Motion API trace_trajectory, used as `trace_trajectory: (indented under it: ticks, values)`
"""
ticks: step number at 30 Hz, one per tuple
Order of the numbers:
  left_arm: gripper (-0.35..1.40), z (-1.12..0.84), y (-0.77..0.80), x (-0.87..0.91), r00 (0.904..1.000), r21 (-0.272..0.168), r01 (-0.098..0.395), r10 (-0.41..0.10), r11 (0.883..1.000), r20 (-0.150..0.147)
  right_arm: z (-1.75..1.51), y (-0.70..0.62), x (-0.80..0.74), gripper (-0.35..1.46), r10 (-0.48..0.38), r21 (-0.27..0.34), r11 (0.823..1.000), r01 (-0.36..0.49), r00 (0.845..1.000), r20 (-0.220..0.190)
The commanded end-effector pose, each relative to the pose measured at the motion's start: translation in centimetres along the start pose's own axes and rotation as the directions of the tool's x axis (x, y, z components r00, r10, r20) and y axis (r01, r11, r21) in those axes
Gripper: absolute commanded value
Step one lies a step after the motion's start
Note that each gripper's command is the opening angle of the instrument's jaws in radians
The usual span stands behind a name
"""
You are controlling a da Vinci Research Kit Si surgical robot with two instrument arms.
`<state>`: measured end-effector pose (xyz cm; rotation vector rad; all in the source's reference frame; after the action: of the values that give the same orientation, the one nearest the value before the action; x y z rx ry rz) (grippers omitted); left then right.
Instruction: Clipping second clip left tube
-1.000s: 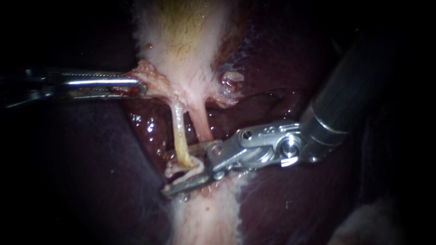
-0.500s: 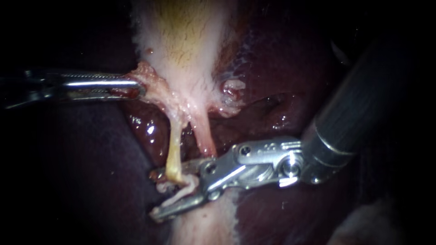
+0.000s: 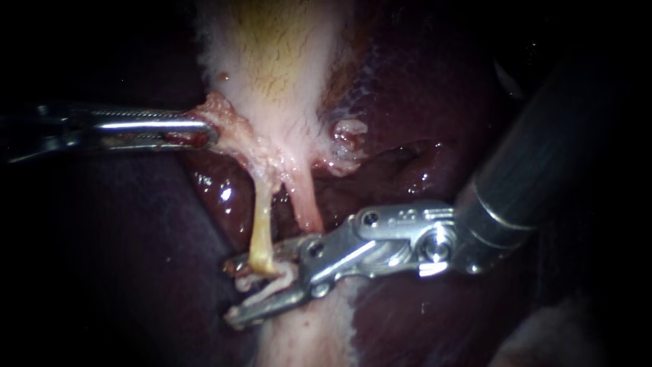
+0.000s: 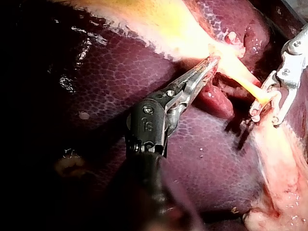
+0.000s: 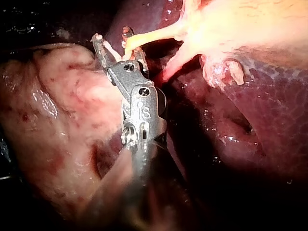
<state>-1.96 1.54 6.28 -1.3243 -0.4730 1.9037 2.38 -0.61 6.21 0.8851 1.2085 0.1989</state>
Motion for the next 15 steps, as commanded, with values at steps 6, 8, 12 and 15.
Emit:
trace_trajectory:
  ticks: [6, 8, 12, 15]
  values:
    - [-0.35, 0.0, 0.0, 0.0, 1.0, 0.0, 0.0, 0.0, 1.0, 0.0, -0.04, 0.04, -0.02, -0.01, 0.003, -0.01, 1.0, -0.003, 1.0, 0.018]
    - [-0.35, 0.0, 0.0, 0.0, 1.0, 0.0, 0.0, 0.0, 1.0, 0.0, -0.04, 0.04, -0.03, -0.05, 0.003, -0.017, 1.0, -0.003, 1.0, 0.02]
    - [-0.35, 0.0, -0.01, 0.0, 1.0, 0.0, 0.0, 0.0, 1.0, 0.0, -0.07, 0.06, -0.04, -0.35, 0.034, -0.036, 0.999, -0.033, 0.999, 0.017]
    - [-0.35, 0.0, -0.01, 0.0, 1.0, 0.0, 0.0, 0.0, 1.0, 0.0, -0.09, 0.08, -0.06, -0.35, 0.044, -0.048, 0.998, -0.042, 0.998, 0.053]
